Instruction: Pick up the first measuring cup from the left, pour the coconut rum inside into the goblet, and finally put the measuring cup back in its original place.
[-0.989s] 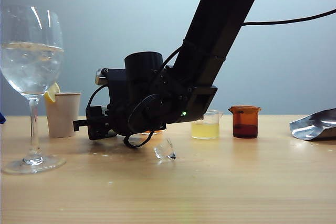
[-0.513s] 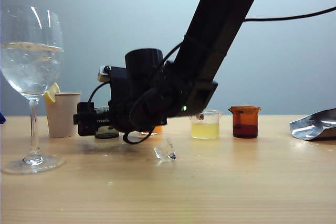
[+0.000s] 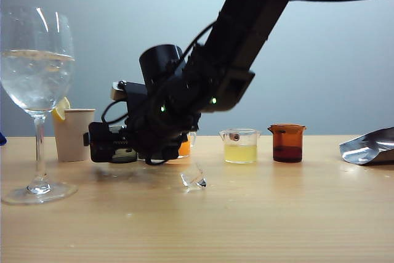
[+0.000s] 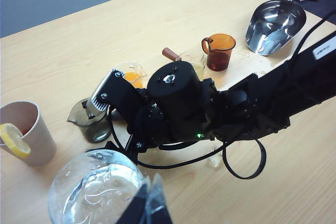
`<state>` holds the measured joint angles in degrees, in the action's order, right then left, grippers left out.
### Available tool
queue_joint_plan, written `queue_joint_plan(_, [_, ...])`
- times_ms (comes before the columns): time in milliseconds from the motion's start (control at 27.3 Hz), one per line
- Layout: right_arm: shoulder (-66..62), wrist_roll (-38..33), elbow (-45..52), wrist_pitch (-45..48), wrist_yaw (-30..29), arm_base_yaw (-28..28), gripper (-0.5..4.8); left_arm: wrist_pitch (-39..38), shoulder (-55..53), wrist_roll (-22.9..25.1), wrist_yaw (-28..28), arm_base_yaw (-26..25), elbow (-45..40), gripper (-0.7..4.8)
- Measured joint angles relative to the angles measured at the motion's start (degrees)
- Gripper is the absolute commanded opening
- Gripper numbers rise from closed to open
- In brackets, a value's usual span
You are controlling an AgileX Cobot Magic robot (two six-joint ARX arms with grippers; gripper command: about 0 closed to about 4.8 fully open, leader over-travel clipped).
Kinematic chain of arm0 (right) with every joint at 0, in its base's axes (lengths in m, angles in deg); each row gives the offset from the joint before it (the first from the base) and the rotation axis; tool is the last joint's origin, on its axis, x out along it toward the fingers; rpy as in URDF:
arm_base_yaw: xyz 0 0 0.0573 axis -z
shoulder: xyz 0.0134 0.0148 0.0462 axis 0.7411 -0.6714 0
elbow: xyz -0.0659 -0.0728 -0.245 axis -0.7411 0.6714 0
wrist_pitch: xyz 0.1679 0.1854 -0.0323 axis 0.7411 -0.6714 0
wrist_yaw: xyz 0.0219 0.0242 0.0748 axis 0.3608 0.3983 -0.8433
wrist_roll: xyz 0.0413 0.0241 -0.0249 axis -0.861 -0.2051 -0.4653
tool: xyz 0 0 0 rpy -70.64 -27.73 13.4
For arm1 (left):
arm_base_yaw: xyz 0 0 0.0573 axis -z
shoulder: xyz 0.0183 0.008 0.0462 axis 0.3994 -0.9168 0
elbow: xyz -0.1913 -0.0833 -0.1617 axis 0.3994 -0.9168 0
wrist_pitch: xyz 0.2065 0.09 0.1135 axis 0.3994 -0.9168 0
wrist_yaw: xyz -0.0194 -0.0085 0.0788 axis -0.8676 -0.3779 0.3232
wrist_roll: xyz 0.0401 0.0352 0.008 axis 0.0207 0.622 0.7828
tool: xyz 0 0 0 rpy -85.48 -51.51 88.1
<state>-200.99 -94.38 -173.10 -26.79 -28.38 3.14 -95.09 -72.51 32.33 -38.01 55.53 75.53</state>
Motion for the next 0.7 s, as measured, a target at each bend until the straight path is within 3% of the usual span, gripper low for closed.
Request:
queue_joint_plan(293, [3.17, 0.46, -0.04, -4.39, 0.28, -0.39, 4.25, 0.07, 1.09, -0.04, -0.02, 0.0, 0.0, -0.06])
queue_joint_plan(696, [6.73, 0.48, -0.02, -14.29, 0.31, -0.46, 3.61, 0.07, 3.28, -0.09, -0.02, 0.0, 0.0, -0.06])
